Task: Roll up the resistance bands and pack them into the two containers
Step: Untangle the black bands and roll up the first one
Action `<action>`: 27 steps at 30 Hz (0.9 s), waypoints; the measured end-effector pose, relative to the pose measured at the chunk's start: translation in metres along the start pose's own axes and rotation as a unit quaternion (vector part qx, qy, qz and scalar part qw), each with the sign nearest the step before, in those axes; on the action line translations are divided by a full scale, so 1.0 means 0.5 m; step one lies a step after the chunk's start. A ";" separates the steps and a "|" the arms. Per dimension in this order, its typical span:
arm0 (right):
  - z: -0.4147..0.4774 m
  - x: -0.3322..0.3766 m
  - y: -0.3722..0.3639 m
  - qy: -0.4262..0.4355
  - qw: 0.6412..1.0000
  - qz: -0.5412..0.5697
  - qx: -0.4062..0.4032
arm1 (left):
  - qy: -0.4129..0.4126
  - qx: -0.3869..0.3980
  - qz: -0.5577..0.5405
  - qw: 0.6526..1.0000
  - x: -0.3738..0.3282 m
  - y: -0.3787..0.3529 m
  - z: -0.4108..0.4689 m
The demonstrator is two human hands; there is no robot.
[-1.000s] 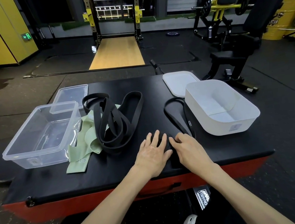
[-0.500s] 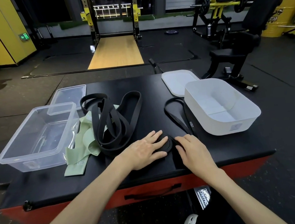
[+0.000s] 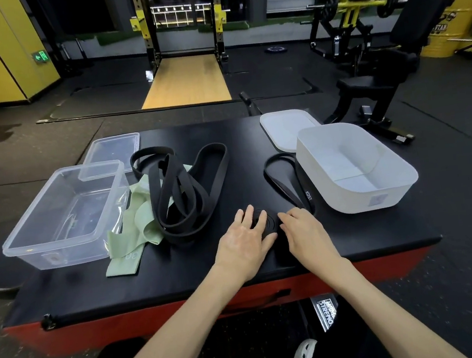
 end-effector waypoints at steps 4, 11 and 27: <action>0.002 -0.001 0.005 -0.010 1.000 0.012 -0.002 | 0.025 -0.005 0.047 0.999 -0.020 -0.009 -0.010; 0.007 -0.005 0.000 0.024 1.000 -0.006 -0.008 | 0.064 -0.009 0.034 0.997 -0.027 -0.018 -0.008; 0.006 -0.010 0.002 0.082 0.997 -0.004 0.015 | -0.211 0.101 0.001 0.972 0.056 0.015 0.030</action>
Point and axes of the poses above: each hand's wrist, its own z-axis towards the middle knuckle, its own y-axis out of the back of the hand, x = y × z, the point moved 5 cm from there along z, towards the middle knuckle, and after that the axes turned 6 degrees about z, right-handed, at the moved point
